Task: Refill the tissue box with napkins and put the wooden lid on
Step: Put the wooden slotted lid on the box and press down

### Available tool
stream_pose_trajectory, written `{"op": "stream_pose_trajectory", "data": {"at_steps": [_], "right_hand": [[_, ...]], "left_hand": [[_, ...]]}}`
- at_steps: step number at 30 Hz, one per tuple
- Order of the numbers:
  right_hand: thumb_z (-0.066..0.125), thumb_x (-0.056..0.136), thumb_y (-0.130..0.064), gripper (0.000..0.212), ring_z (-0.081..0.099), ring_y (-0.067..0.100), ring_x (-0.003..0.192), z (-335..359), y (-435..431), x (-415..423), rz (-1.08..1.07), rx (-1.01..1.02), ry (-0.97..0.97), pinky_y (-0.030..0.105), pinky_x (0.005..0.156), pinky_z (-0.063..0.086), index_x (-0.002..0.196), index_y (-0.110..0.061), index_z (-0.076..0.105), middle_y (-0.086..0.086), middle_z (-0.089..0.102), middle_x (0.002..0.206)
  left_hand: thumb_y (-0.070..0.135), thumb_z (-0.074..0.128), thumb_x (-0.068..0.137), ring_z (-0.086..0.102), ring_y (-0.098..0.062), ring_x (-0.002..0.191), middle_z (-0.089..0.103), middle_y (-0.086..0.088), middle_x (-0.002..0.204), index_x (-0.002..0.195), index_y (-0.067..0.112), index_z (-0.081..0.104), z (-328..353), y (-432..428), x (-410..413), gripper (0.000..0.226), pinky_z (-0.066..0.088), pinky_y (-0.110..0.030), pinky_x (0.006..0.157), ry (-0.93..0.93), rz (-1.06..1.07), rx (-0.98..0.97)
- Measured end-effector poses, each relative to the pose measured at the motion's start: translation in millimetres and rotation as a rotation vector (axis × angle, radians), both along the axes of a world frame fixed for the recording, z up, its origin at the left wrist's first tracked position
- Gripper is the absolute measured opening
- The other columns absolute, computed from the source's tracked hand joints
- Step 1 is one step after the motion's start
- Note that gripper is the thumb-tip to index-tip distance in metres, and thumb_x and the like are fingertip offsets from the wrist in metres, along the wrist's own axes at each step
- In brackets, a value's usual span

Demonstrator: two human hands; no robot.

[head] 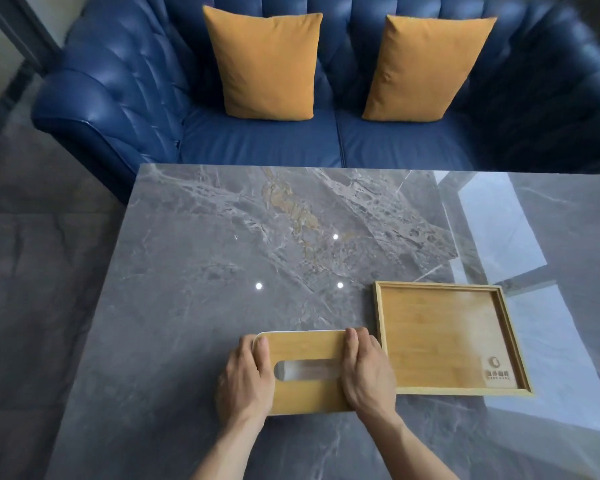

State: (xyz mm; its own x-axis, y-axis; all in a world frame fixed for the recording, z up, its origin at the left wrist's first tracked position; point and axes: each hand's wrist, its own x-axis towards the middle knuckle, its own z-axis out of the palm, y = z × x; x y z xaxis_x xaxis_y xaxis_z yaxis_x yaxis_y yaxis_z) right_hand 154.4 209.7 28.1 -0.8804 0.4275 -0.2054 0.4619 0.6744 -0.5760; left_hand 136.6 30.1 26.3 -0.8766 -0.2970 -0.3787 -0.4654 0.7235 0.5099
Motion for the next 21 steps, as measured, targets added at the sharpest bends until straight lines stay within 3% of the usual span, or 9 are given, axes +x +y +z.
{"op": "stream_pose_trajectory", "data": {"at_steps": [10,21], "right_hand": [[0.020,0.099,-0.052,0.036,0.058,0.028,0.079,-10.7,-0.5,-2.9,-0.011,0.047,-0.049,0.046,0.069,0.048,0.087,-0.027,0.044,-0.003,0.055,0.085],[0.015,0.099,-0.052,0.038,0.059,0.030,0.076,-6.0,-3.6,-5.4,0.002,0.100,-0.107,0.042,0.065,0.047,0.087,-0.026,0.040,-0.004,0.055,0.085]], "left_hand": [[0.066,0.005,0.085,0.062,-0.035,0.094,0.063,-0.003,0.103,0.098,0.028,0.050,-8.0,-0.1,-1.0,0.060,0.048,-0.043,0.075,0.058,-0.028,-0.034],[0.061,0.008,0.088,0.063,-0.036,0.095,0.062,-0.003,0.106,0.102,0.028,0.050,-1.7,1.9,-2.6,0.055,0.050,-0.044,0.074,0.022,-0.044,-0.032]]}}
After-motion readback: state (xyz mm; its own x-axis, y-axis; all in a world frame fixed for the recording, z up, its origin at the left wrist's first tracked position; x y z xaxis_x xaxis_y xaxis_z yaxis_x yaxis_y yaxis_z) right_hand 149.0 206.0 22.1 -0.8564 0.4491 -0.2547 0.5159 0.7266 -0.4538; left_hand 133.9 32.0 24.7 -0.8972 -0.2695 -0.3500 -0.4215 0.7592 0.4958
